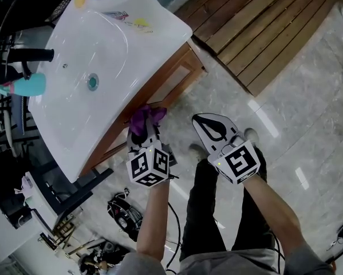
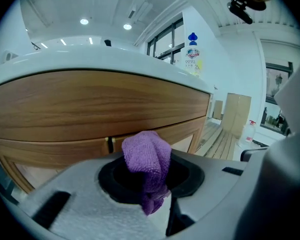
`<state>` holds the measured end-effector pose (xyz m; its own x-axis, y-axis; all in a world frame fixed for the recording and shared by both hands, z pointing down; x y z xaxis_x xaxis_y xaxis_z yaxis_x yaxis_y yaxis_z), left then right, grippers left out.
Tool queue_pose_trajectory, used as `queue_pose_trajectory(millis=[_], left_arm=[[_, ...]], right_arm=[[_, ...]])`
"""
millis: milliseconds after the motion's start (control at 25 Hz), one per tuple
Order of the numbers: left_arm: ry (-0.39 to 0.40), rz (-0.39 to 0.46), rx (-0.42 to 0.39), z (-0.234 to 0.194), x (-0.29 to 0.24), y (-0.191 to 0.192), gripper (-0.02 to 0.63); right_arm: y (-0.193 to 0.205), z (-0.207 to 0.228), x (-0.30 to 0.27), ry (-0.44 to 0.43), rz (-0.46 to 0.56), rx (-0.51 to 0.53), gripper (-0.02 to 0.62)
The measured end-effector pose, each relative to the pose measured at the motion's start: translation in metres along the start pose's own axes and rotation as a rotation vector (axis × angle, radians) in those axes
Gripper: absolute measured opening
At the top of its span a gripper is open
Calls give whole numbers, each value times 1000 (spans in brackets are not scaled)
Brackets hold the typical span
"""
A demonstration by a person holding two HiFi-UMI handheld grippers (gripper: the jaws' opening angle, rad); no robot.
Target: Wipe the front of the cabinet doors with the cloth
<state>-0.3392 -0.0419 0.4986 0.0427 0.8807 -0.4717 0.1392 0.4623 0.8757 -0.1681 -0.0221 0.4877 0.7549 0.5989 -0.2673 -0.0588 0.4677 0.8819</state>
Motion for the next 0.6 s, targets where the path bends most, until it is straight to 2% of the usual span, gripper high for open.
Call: queue_pose_trajectory(millis=[600], left_arm=[[60, 4, -39, 52, -26, -8, 94]], right_arm=[[-5, 41, 24, 53, 24, -38, 9]])
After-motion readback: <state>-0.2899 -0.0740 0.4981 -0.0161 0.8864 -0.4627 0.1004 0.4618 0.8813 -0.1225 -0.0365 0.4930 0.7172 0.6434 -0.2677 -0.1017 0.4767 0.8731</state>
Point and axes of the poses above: the fingertips, and each gripper's own axes: x backward along the fingers, z to its right, y out of its underside, the point moved 2 cm from there along x, backward along the fingers, and after that the axes turned 1 degree about y, right-handed, at the moved point
